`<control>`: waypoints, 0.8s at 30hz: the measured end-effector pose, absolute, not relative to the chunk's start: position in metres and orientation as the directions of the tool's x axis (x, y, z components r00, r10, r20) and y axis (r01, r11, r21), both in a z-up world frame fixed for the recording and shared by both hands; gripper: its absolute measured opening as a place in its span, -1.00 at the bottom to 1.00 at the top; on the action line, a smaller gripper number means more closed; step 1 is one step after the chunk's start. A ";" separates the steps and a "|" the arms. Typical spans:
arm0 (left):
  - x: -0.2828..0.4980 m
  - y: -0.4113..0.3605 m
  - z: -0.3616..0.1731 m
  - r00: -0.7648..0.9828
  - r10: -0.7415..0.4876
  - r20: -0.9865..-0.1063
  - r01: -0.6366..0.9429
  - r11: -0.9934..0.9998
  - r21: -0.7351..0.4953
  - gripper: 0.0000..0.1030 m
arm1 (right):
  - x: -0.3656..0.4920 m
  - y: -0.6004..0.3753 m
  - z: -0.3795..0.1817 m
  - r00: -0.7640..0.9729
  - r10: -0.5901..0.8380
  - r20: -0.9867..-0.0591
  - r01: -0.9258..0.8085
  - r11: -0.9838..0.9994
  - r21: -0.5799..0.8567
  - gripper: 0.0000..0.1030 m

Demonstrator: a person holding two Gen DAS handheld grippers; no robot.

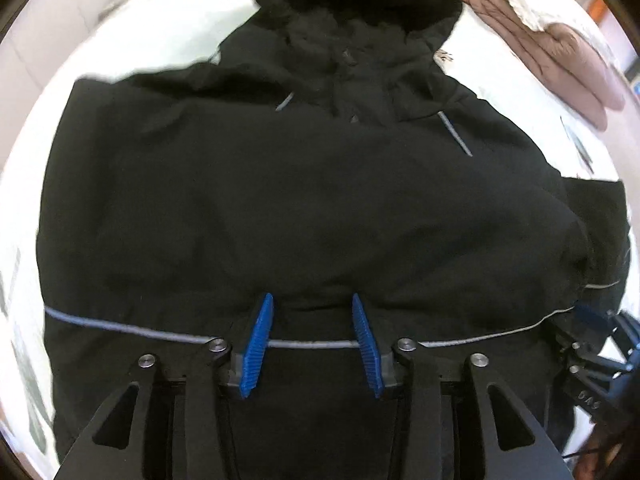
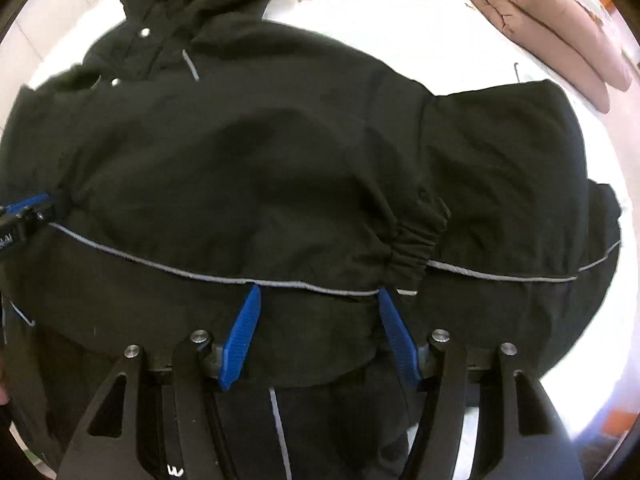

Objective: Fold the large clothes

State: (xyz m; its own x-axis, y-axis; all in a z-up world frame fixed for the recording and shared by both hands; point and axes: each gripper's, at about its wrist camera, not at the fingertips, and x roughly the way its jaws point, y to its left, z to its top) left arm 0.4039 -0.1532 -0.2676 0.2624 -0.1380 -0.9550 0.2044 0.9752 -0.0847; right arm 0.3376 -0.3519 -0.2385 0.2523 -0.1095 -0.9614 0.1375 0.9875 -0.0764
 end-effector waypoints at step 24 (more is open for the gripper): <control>0.415 -0.199 -0.272 0.255 0.073 -0.964 0.349 0.923 0.163 0.15 | 0.226 -0.797 -0.229 0.403 -0.101 -0.909 0.840 0.434 0.325 0.42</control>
State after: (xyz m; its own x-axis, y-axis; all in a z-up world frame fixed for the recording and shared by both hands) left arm 0.4151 -0.1993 -0.2719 0.2552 0.0735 -0.9641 0.3491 0.9228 0.1627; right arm 0.2259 -0.7968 -0.2286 0.4035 -0.1007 -0.9094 0.8402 0.4343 0.3247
